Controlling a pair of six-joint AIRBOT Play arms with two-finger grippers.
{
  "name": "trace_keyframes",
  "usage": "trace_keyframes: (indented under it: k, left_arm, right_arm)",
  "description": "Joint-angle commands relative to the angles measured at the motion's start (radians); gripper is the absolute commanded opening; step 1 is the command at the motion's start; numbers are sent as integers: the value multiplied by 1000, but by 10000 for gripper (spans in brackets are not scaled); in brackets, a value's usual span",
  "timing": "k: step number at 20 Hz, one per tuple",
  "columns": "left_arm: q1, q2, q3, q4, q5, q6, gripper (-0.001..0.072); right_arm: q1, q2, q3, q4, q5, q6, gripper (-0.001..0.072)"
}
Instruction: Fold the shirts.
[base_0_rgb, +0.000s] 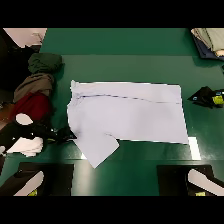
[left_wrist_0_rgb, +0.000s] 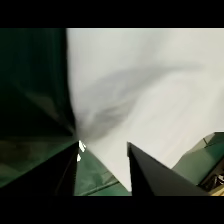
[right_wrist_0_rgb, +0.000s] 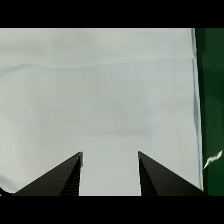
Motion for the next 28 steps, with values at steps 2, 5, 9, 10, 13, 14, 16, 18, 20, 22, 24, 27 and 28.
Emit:
trace_keyframes:
  k: [2,5,9,10,13,14,16,18,20,22,24,27,28]
  left_arm:
    - [-1,15,-51,-25,35,11,367]
    - [-24,15,-51,-43,83,10,365]
    - [-162,15,-49,-134,220,13,54]
    - [-178,15,-49,-149,237,13,23]
    - [-178,15,-6,-103,182,14,24]
    - [-178,15,27,-74,152,14,24]
    - [-178,15,102,-47,124,35,24]
    - [-178,15,165,-47,124,41,25]
    - [-178,15,208,-47,126,51,25]
    - [-178,15,215,-50,125,51,25]
    - [-178,15,215,-50,113,60,25]
    - [-178,15,215,-50,104,60,25]
    - [-178,15,215,-50,105,60,25]
  right_arm:
    - [-1,6,-8,13,-7,-1,408]
    - [0,6,-8,13,-13,-1,407]
    - [-4,6,-10,-9,14,-1,408]
    - [-7,10,-19,-23,27,0,408]
    - [-62,63,-145,-91,33,2,408]
    - [-90,87,-200,-132,37,2,408]
    - [-169,137,-317,-201,47,2,408]
    - [-242,159,-416,-207,39,-2,408]
    - [-290,157,-492,-205,11,-29,408]
    - [-313,139,-533,-195,-15,-33,407]
    - [-319,103,-539,-198,-24,-44,407]
    - [-318,59,-539,-193,-41,-43,406]
    - [-318,51,-539,-183,-42,-44,375]
